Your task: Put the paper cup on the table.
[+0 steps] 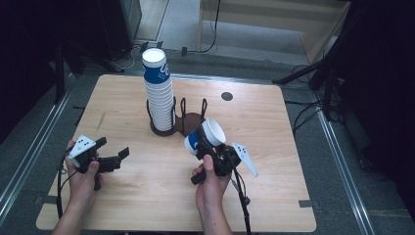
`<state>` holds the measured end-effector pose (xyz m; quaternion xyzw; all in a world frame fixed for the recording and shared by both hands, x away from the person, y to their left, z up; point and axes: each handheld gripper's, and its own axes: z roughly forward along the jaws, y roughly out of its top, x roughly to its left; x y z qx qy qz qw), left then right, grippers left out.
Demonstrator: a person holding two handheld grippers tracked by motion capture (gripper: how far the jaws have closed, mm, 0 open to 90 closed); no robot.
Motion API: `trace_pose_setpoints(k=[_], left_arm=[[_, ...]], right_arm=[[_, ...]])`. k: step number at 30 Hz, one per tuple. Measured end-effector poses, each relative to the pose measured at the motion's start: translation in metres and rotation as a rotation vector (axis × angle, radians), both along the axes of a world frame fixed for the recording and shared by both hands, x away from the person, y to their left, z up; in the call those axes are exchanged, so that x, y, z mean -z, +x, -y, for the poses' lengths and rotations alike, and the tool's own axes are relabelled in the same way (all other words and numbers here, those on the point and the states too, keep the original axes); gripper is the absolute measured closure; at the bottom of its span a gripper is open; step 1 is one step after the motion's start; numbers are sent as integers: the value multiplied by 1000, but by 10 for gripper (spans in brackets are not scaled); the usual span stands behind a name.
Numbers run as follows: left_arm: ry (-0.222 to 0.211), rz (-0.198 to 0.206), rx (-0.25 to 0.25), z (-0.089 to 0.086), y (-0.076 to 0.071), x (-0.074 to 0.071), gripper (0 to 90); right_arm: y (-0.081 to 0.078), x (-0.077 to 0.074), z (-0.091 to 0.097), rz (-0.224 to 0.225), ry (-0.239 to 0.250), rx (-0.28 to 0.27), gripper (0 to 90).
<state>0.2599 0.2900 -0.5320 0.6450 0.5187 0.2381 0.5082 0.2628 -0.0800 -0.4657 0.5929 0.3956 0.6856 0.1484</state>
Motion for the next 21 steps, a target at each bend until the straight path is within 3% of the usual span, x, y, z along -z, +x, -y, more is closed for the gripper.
trace_pose_setpoints(k=[3, 6, 7, 10, 18, 19, 21], left_arm=[[0, -1, -18, -5, 0, 4, 0], [5, -7, -29, -7, 1, 8, 0], [5, -7, -29, -7, 1, 8, 0], [18, -22, -42, -8, 2, 14, 0], [48, -25, -26, -4, 3, 18, 0], [48, -25, -26, -4, 3, 18, 0], [37, -25, -26, -5, 4, 18, 0]], right_arm=[[1, -1, 2, 13, -35, 6, 199], [2, -3, 2, 37, -125, 26, 199], [2, -3, 2, 37, -125, 26, 199], [3, -7, 3, 86, -209, 41, 200], [9, -13, 11, 126, -353, 82, 199], [9, -13, 11, 126, -353, 82, 199], [13, -14, 15, 141, -409, 99, 199]])
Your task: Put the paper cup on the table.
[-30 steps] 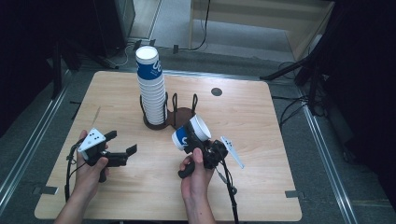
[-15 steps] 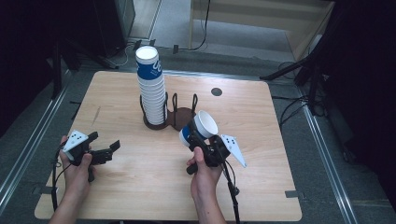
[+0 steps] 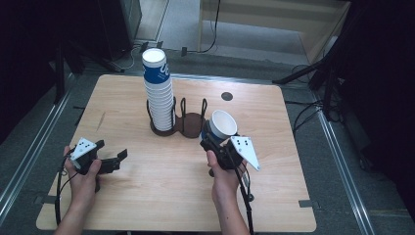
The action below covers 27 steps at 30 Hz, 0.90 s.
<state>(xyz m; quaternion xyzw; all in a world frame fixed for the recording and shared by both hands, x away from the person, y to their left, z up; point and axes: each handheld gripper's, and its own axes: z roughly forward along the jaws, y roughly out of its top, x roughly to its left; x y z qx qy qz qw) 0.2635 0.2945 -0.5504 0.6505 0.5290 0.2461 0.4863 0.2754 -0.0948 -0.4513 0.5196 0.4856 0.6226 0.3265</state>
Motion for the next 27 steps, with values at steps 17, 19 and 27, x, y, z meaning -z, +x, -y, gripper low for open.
trace_pose_setpoints(k=[17, 19, 27], left_arm=[[17, 8, 3, 2, -1, 0, 0], [6, 5, -3, 1, 0, 0, 0], [2, -1, -1, 0, 0, 0, 0]], right_arm=[[26, -2, 15, 78, -179, 45, 196], [31, -1, 16, 92, -222, 60, 196], [49, 6, 25, 87, -274, 80, 195]])
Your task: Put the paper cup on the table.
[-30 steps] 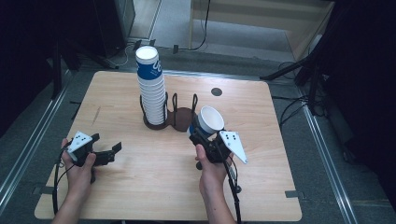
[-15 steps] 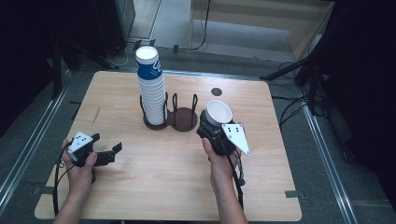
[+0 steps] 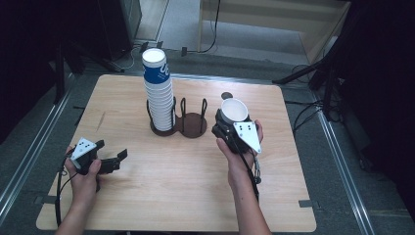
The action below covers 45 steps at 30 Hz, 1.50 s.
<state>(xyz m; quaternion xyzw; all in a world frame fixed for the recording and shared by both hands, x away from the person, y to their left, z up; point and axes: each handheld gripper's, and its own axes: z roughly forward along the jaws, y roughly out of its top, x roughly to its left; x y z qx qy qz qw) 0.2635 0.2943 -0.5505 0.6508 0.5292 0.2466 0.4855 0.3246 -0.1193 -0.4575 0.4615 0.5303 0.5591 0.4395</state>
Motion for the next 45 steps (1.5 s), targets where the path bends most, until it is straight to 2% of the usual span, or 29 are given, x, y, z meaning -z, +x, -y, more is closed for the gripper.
trace_pose_setpoints(k=[4, 6, 10, 16, 22, 30, 35, 39, 45], left_arm=[[0, -2, 2, 0, 0, 0, 0], [-1, -1, 2, 0, 0, 0, 0], [-1, -1, 3, 0, 0, 0, 0], [-2, -2, 5, 0, 0, 0, 0], [-5, -4, 3, -1, 0, 0, 0], [-5, -6, 1, -1, 0, 0, 0], [-7, -7, 0, -1, 0, 0, 0], [-8, -9, -2, -1, 1, 0, 0], [-14, -10, -3, -1, 1, 0, 0]], right_arm=[[6, 4, 3, 2, -12, 1, 194], [13, 9, 5, 0, -35, 2, 194], [24, 17, 10, -20, -25, 10, 194], [39, 29, 19, -51, -46, 42, 194], [52, 40, 26, -75, -28, 72, 195], [68, 53, 34, -105, -46, 104, 195], [76, 57, 38, -125, -53, 102, 194], [85, 64, 39, -153, -82, 114, 193], [93, 69, 39, -192, -51, 129, 186]])
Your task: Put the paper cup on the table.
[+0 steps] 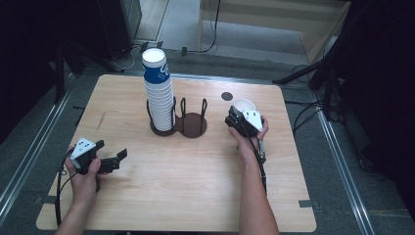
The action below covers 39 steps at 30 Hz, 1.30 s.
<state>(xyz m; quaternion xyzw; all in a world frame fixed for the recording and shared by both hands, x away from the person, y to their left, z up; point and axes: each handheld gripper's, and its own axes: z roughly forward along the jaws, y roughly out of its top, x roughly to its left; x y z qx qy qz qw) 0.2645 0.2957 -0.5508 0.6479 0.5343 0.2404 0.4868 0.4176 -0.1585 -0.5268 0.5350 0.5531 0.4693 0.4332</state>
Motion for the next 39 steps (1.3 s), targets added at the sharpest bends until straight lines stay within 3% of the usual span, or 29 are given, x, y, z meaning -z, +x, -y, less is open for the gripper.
trace_pose_setpoints(k=[14, 19, 29, 33, 39], left_arm=[[-4, -5, 0, -1, 0, 0, 0], [-4, -3, 1, 0, 0, 0, 0], [-7, -5, -1, -1, 0, 0, 0], [-10, -7, -1, -1, 0, 0, 0], [-17, -8, -1, -2, 1, 0, 0]], right_arm=[[8, 6, -1, -66, -19, 4, 179], [9, 11, -1, -111, -35, -8, 167], [6, 12, 0, -133, -25, -17, 114], [4, 9, 0, -145, -4, -40, 7], [-2, 7, 4, -140, 16, -42, 0]])
